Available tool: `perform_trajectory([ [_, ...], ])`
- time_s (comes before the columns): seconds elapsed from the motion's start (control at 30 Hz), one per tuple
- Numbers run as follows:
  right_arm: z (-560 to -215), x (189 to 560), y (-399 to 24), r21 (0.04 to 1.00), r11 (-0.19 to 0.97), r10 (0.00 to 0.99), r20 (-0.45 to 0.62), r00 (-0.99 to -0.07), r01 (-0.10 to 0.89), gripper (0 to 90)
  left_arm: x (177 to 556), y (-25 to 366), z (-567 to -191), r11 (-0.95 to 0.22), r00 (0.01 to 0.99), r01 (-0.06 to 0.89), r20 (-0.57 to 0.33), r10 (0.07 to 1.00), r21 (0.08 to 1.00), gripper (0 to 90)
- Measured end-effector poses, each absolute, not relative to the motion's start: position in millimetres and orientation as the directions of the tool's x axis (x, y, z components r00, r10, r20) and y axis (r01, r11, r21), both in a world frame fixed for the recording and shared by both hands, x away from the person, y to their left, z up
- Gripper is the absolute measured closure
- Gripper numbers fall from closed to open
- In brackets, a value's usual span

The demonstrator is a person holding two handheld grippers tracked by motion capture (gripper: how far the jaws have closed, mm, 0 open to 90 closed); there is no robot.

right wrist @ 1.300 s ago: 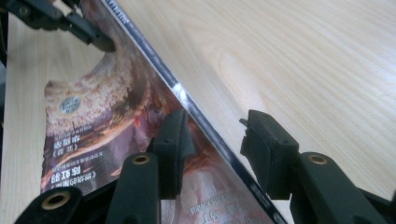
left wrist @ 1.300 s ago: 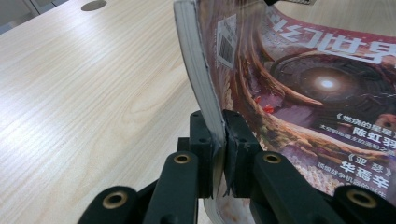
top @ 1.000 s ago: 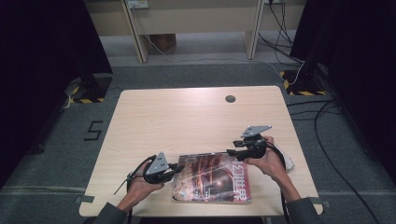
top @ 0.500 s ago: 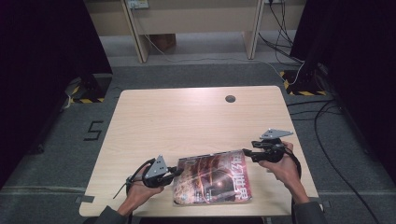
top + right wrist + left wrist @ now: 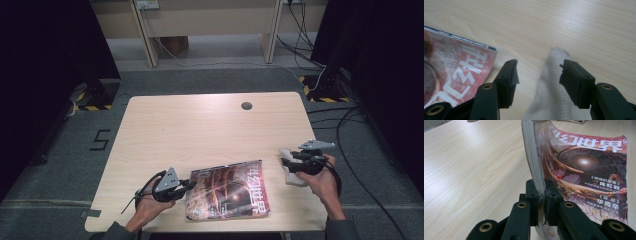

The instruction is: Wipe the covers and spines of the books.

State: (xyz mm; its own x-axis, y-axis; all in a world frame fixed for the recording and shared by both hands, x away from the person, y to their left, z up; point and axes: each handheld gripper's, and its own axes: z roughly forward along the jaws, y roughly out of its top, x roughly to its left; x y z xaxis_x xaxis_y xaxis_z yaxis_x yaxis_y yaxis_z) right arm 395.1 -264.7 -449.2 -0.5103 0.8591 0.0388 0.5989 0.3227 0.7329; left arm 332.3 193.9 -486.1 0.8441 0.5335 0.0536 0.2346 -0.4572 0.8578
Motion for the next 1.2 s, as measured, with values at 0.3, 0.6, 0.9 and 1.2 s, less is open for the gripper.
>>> perform_trajectory([
  [0.3, -459, 396, -279, 0.705, 0.310, 0.885, 0.032, -0.465, 0.638, 46.7, 330, 193, -486, -0.458, 0.843, 0.229, 0.060, 0.534, 0.859, 83.6],
  [0.6, -473, 399, -284, 0.659, 0.318, 0.893, 0.033, -0.449, 0.681, 49.0, 329, 193, -486, -0.452, 0.840, 0.233, 0.056, 0.539, 0.861, 83.5],
  [0.9, -485, 402, -284, 0.628, 0.330, 0.894, 0.031, -0.447, 0.704, 52.7, 328, 192, -486, -0.454, 0.840, 0.240, 0.052, 0.541, 0.858, 83.1],
  [1.2, -491, 403, -284, 0.607, 0.368, 0.882, 0.011, -0.471, 0.705, 76.6, 328, 191, -486, -0.455, 0.840, 0.238, 0.053, 0.540, 0.858, 83.0],
])
